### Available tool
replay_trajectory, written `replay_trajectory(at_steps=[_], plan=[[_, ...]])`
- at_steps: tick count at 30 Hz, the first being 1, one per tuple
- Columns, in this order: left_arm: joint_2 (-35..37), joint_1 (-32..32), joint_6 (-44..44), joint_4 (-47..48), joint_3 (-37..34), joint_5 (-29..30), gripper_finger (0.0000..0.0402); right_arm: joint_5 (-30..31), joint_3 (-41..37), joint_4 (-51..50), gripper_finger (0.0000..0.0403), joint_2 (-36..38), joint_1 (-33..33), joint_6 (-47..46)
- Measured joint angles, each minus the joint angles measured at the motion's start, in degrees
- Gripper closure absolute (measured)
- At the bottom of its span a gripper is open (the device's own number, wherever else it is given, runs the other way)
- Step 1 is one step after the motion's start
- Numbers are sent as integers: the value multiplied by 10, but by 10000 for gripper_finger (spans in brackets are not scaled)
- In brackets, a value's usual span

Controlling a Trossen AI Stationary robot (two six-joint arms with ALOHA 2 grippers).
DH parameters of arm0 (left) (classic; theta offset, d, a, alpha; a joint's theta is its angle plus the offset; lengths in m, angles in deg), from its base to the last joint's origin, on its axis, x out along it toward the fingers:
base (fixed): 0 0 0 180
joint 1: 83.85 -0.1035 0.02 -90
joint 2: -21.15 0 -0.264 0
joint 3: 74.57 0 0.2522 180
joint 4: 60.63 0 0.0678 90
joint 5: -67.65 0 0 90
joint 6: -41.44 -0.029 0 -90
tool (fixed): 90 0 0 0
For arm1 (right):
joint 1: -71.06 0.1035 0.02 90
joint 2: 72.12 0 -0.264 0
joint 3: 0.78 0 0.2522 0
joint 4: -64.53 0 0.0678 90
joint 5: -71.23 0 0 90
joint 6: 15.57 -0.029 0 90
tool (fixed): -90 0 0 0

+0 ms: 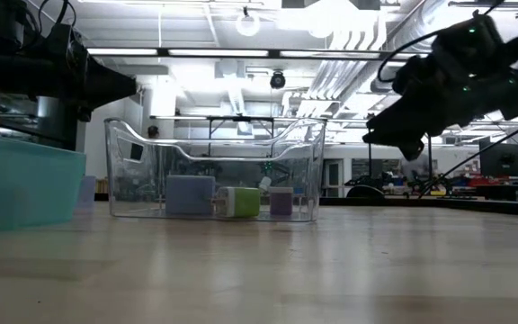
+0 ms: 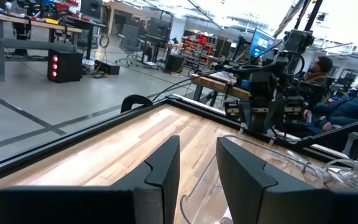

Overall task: Pick & Place Office items
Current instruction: Put the top blue charger adapter into the transparent bin

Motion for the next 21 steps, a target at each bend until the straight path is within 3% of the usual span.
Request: replay_trajectory(at_steps=[5,13,21], plan=[[0,0,0,0,0,0,299,2,-34,97,259,0,12,23],[0,0,0,0,0,0,299,8,-57,100,259,0,9,47],[0,0,0,0,0,0,299,32,-83,94,259,52,9,75]])
